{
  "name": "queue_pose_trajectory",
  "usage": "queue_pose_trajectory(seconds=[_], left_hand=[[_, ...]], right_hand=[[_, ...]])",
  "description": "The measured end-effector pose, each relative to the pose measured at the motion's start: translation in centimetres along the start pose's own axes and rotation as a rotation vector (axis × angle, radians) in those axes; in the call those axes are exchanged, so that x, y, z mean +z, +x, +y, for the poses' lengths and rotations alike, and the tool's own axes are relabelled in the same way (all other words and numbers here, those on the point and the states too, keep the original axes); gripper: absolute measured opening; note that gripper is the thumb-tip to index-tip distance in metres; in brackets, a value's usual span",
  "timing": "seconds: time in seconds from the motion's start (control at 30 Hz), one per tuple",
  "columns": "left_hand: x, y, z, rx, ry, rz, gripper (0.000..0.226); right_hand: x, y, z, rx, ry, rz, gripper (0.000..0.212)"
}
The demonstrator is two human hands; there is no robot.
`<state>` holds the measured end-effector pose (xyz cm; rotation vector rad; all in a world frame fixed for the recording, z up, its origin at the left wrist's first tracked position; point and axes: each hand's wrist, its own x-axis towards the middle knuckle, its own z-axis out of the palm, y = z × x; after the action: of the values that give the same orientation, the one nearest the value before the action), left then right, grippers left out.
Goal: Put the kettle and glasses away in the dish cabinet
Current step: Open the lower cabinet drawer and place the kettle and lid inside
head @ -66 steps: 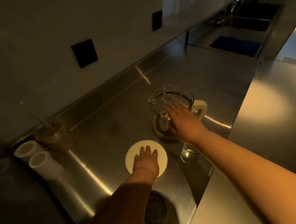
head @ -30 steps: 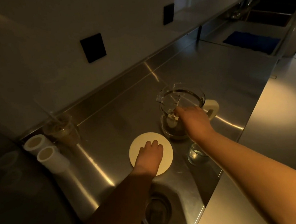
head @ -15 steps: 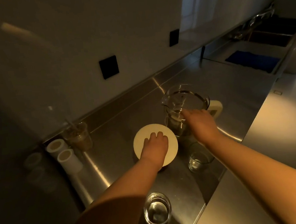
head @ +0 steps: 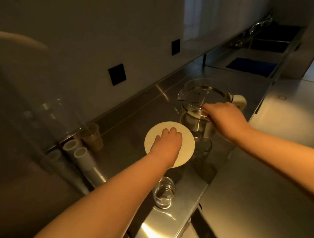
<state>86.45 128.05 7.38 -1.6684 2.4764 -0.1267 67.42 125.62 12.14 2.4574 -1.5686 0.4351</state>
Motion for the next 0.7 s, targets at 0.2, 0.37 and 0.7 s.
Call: queue_pose_trajectory(seconds=[0.2, 0.37, 0.7], left_hand=[[-3.0, -6.2, 1.3, 0.100, -0.016, 0.022, 0.077], [-5.3, -12.5, 2.5, 0.164, -0.008, -0.025, 0.083], [-8.3, -24.6, 3.4, 0.238, 0.054, -0.042, 0.075]], right_hand=[[-5.0, -5.4, -2.1, -0.002, -0.027, 0.013, 0.020], [-9.4, -10.9, -5.6, -0.045, -0.033, 0.083, 0.013], [-15.3, -19.7, -12.4, -0.102, 0.033, 0.121, 0.012]])
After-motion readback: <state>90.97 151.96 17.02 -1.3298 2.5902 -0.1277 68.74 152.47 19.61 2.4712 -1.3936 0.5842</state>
